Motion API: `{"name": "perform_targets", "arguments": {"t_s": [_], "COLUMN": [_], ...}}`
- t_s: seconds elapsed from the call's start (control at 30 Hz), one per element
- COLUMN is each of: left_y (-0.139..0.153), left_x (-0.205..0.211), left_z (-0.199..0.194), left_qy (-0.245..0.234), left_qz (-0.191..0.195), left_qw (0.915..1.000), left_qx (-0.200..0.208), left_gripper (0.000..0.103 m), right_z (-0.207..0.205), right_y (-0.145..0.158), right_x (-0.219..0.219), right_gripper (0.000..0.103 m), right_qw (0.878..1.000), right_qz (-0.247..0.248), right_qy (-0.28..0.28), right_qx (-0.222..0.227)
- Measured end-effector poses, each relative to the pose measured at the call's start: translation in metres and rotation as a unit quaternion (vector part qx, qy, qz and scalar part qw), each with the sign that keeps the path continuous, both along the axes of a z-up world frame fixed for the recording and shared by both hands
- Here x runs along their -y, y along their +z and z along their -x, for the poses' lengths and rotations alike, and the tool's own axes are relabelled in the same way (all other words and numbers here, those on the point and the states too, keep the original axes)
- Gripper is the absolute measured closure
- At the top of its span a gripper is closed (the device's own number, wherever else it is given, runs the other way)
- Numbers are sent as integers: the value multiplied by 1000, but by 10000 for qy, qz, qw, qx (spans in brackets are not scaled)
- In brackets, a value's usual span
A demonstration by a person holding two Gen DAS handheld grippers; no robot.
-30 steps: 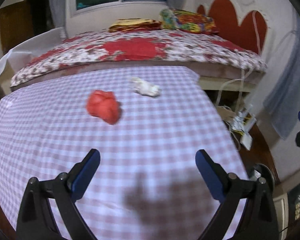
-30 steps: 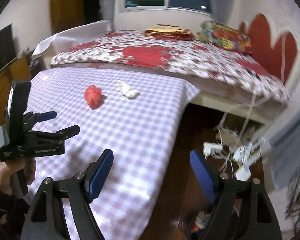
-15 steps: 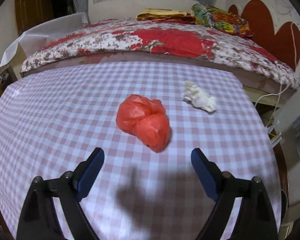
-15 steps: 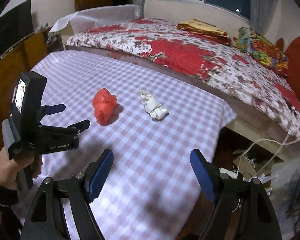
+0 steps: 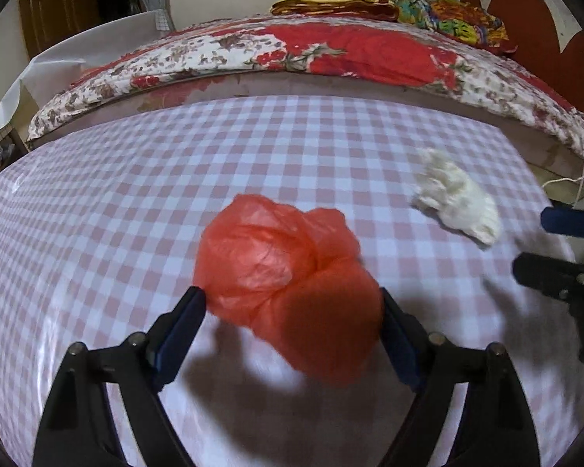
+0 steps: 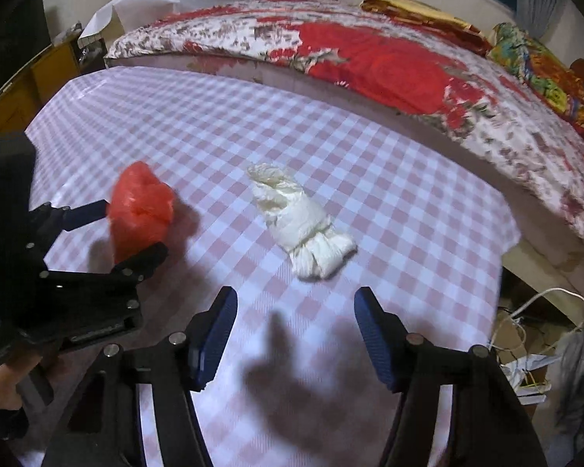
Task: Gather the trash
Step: 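Grasp the red plastic bag with the left tool while the right tool grasps the white tissue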
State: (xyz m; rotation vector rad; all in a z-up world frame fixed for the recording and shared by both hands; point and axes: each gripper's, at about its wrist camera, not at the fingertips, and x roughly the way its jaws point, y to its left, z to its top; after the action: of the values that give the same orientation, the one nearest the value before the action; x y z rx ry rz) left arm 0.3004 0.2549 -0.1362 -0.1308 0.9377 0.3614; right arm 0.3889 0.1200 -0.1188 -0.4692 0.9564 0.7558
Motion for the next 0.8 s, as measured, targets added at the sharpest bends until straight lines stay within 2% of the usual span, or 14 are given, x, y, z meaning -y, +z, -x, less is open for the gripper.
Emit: {"name": "perform_targets", "arguments": {"t_s": [0.13,0.3,0.33,0.4,0.43,0.47,0.5,0.57,0.8], "left_y": [-8,-12,-12,-11,-11,-10,-8,-4,25], "left_x": [-13,-19,-19,-18,-18,-17,-16,-15,-3], "left_z": [-11,-14,-15,-15,-15,-14,-14,-12,6], "left_qy": [25,1,-9,-25,-43,-70,-89,-143,-352], "left_qz": [27,122,112,141,167,196,227,296,419], "left_qw": [10000,9999,9999,9998,9998,9996,9995,9989,9965], "left_qx": [-15,80,91,127,140,180,219,338,640], "left_gripper": [17,23,25,37,40,49,54,57,61], "right_z": [-20,-37,-38,-41,-41,-41,-40,-38,-6], "right_y": [-17,-26,-26,-25,-24,-23,-22,-19,6], "right_x": [-17,-25,-26,-26,-25,-24,-22,-19,7], "right_gripper": [42,45,51,64,80,80,81,84,86], "right_qw": [10000,9999,9998,9997,9997,9996,9995,9994,9987], "right_qz": [-17,-100,-137,-186,-191,-218,-230,-235,-380], "right_qy": [-25,-113,-126,-157,-167,-182,-209,-234,-288], "right_qx": [-62,-50,-51,-40,-30,-22,-13,19,199]}}
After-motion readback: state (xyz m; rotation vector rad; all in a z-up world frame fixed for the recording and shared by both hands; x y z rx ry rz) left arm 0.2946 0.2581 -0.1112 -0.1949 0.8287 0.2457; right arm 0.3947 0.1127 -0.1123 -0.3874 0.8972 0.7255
